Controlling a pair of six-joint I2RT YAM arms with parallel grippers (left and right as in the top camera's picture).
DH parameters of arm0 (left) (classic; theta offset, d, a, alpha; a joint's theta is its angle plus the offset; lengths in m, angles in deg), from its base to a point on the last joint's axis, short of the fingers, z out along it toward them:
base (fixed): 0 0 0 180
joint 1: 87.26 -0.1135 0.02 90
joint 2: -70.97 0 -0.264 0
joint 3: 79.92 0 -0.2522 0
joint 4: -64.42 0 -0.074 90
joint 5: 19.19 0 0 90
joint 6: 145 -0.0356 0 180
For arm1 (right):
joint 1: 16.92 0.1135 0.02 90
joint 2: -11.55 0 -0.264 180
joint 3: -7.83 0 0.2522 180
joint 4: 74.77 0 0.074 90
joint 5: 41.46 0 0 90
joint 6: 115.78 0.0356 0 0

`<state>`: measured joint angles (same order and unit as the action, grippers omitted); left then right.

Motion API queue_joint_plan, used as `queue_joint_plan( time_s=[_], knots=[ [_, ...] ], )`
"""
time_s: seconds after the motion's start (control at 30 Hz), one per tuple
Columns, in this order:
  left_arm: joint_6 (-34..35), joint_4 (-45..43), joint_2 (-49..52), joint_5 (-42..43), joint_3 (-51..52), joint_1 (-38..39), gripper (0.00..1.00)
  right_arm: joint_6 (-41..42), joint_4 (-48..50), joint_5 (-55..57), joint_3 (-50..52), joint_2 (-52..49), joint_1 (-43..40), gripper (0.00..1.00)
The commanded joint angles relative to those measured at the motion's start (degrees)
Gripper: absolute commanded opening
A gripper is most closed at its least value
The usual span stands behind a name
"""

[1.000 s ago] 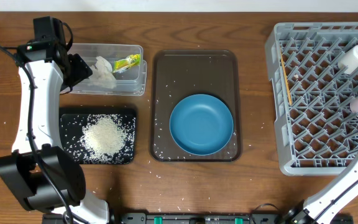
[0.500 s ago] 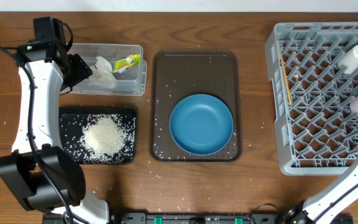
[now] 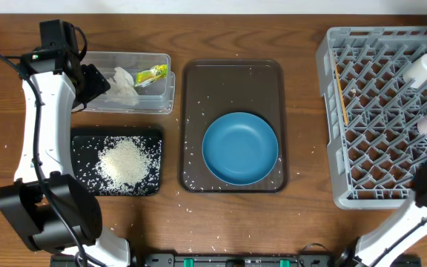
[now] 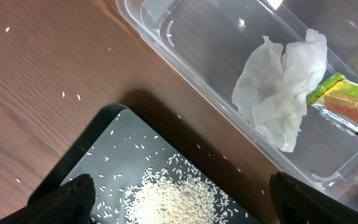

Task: Sort waste into correct bins and load items into the dishwasher rack
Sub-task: 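Release the light-blue cup and raise the right gripper from the rack, then swing the right gripper over to the blue plate on the brown tray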

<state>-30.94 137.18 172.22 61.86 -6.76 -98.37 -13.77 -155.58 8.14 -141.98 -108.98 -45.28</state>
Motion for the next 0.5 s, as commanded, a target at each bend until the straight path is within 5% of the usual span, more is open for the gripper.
queue_joint_plan(
  time_s=[0.0, 0.23, 0.47],
  knots=[
    [0.5, 0.3, -1.3, -0.1, 0.2, -0.2, 0.92, -5.3, -3.0, 3.6, 0.1, -0.5, 7.6, 0.89],
    [0.5, 0.3, -1.3, -0.1, 0.2, -0.2, 0.92, -7.0, -7.7, 17.9, 0.1, -0.5, 23.9, 0.90],
    [0.5, 0.3, -1.3, -0.1, 0.2, -0.2, 0.92, -7.0, -8.5, 19.2, 0.1, -0.6, 39.6, 0.87]
  ],
)
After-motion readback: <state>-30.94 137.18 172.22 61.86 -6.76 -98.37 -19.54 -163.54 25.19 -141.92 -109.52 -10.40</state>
